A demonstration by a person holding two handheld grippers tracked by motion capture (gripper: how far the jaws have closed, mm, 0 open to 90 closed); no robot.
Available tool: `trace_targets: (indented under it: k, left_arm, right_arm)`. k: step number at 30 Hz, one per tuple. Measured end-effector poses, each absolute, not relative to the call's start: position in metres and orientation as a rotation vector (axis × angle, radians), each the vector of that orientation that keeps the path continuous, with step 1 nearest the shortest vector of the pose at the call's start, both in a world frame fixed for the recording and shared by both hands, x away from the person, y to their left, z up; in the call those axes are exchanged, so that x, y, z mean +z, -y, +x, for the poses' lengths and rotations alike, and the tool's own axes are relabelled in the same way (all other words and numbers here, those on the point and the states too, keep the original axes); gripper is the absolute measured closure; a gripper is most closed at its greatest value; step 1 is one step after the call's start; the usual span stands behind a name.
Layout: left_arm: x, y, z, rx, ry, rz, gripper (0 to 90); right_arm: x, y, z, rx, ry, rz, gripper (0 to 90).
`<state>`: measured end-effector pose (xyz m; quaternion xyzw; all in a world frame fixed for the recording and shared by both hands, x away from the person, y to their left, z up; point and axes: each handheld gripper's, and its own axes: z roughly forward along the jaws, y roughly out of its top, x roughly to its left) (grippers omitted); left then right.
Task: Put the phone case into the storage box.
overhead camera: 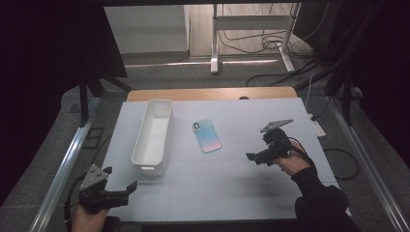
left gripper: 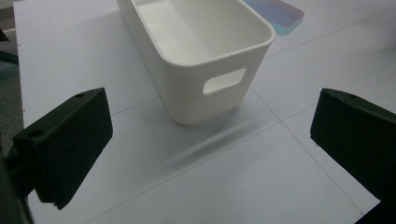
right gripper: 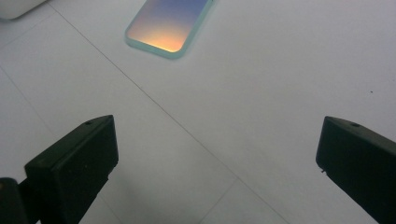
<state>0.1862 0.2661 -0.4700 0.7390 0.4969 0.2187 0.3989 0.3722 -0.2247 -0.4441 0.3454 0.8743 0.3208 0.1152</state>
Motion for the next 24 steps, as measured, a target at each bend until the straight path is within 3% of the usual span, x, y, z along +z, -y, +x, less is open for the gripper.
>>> trace_targets:
  k: [24]
  left_arm:
    - [-0.47, -0.266, 0.186, 0.55, -1.254, 1.873, 0.0]
  right_arm:
    - [-0.451, 0.195, 0.394, 0.886, -2.571, 1.038, 0.0]
